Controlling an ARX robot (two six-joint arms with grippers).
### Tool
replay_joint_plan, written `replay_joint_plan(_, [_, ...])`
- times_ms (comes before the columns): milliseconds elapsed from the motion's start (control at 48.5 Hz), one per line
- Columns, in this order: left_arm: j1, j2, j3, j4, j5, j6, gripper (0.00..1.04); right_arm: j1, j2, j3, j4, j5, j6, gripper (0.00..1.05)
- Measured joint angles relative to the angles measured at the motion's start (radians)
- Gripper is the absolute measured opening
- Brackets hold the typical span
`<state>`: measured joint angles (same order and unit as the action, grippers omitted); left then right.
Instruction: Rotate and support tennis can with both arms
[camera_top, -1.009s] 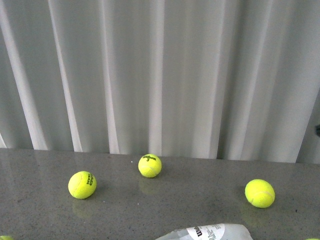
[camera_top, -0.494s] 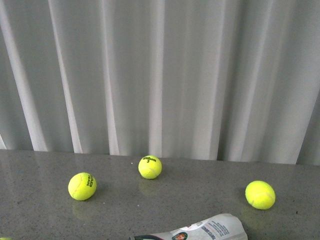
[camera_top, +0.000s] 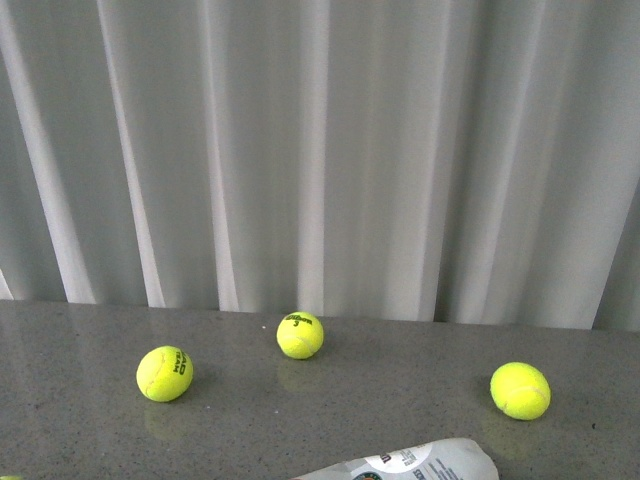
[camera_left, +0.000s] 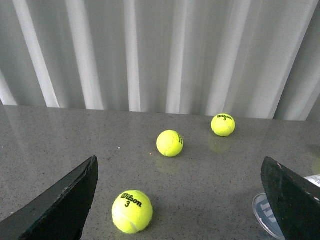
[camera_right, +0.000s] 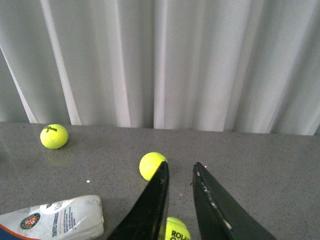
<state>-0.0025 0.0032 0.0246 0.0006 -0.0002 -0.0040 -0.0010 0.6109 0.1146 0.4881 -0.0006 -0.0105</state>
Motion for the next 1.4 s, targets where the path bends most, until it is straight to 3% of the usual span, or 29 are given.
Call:
replay_joint_plan(82, [0.0,0.0,0.0,0.0,0.0,0.0,0.98,0.0,-0.037,-0.019,-0.018,0.0,-0.002,0.03])
replay_joint_plan(1236, [0.0,0.0,0.0,0.0,0.0,0.0,0.98,0.0,-0.438,-0.111,-0.312,0.0,0.0,0.03])
replay_joint_plan(1318, [0.0,0.0,0.0,0.0,0.0,0.0,0.98,0.0,-0.563,-0.11,-0.473,-0.001,0.0,0.03])
replay_joint_plan(1401, [0.0,0.0,0.0,0.0,0.0,0.0,0.98,0.0,-0.605,-0.11,-0.483,-0.001,0.0,0.03])
